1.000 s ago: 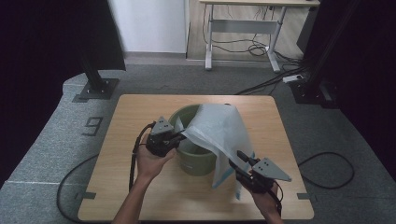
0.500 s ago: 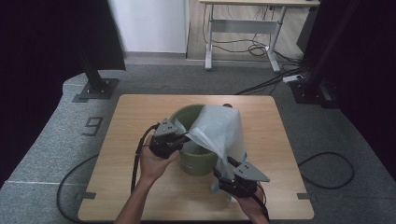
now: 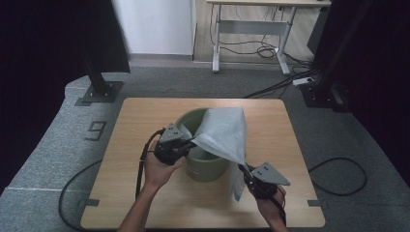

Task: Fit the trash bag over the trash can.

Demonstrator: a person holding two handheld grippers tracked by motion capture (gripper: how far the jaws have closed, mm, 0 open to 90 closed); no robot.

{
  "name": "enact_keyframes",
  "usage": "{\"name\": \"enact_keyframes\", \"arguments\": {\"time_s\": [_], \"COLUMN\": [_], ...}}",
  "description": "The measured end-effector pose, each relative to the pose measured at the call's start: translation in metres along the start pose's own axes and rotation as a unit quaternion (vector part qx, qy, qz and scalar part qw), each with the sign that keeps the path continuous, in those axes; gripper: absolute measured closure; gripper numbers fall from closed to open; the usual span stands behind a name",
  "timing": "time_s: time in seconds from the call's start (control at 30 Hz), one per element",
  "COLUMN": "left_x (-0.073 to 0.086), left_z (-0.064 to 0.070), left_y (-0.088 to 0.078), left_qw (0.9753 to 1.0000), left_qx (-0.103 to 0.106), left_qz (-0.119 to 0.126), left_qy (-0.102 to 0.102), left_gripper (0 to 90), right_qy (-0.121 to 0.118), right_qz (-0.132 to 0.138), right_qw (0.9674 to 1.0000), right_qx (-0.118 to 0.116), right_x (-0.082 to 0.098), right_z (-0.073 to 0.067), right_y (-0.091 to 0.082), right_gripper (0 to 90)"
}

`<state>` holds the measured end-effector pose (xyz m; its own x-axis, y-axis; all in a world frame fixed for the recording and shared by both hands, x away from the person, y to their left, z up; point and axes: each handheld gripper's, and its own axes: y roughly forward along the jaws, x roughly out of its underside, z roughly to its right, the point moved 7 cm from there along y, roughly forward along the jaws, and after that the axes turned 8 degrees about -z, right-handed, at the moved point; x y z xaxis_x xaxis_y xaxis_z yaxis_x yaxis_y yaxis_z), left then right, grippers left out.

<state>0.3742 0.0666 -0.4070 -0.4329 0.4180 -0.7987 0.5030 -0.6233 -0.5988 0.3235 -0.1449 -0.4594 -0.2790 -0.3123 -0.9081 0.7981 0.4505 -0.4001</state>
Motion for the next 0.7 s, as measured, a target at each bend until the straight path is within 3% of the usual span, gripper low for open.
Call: {"name": "enact_keyframes", "arguments": {"time_s": [0.17,0.27,0.33,0.37,0.4,0.43,0.57,0.7], "left_x": [-0.002,-0.003,-0.003,-0.004,-0.005,-0.007,-0.011,-0.014], "left_z": [0.001,0.002,0.003,0.004,0.006,0.012,0.020,0.023], "left_y": [0.003,0.006,0.007,0.006,0.004,0.001,-0.005,-0.009], "left_qw": [1.0000,0.9999,0.9998,0.9998,0.9999,0.9998,0.9991,0.9982], "left_qx": [0.000,0.001,0.002,-0.003,-0.005,0.007,-0.012,-0.030], "left_qz": [-0.003,-0.015,-0.019,-0.016,-0.011,-0.003,0.007,0.017], "left_qy": [0.002,0.002,0.004,0.009,0.012,0.018,0.041,0.050], "left_gripper": [88.8,85.1,75.2,75.2,69.8,60.4,45.2,36.6], "right_qy": [-0.011,-0.040,-0.050,-0.054,-0.054,-0.058,-0.065,-0.077], "right_qz": [0.030,0.042,0.043,0.047,0.051,0.057,0.062,0.056], "right_qw": [0.9992,0.9973,0.9964,0.9960,0.9960,0.9955,0.9951,0.9946], "right_qx": [0.026,0.045,0.052,0.053,0.051,0.050,0.041,0.041], "right_x": [-0.024,-0.048,-0.053,-0.058,-0.063,-0.071,-0.080,-0.083], "right_z": [0.013,0.018,0.018,0.018,0.017,0.016,0.010,0.006], "right_y": [-0.020,-0.030,-0.031,-0.032,-0.033,-0.034,-0.032,-0.029], "right_gripper": [88.6,88.6,88.6,88.6,88.6,88.6,88.6,88.7]}}
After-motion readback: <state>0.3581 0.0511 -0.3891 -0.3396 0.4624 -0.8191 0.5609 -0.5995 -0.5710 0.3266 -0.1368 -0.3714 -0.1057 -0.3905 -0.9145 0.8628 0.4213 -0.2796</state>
